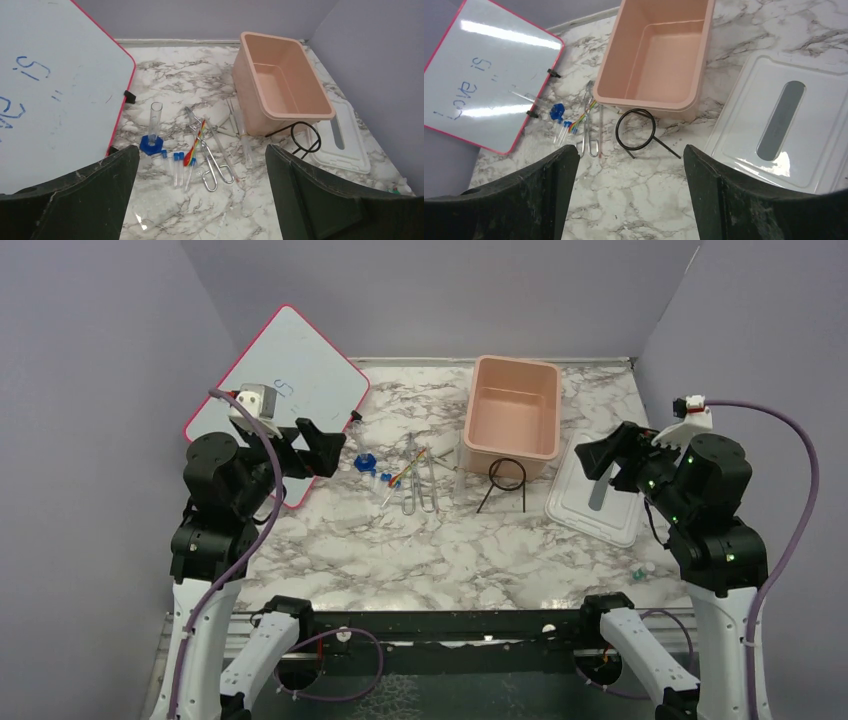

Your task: Organize the chemistry lab equipment

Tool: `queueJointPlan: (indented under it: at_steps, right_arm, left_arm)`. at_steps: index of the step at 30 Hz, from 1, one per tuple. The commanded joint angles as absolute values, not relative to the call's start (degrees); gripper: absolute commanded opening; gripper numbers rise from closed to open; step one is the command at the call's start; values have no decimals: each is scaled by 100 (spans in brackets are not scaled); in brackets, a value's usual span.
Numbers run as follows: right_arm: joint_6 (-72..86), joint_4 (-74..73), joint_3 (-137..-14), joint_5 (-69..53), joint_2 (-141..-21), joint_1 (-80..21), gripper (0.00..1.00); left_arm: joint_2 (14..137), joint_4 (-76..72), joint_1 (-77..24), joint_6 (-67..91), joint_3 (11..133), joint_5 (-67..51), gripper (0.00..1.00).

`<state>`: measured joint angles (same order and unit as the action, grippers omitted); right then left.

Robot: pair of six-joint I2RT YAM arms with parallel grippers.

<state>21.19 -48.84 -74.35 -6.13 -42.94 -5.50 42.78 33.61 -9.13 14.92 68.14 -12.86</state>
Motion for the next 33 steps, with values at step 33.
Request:
queueJointPlan:
  at_steps: [33]
  right_arm:
    - [2154,-4013,-5960,561,-6190,-1904,68]
  left_arm:
    - [4879,31,-1261,2617,4128,-3641,99]
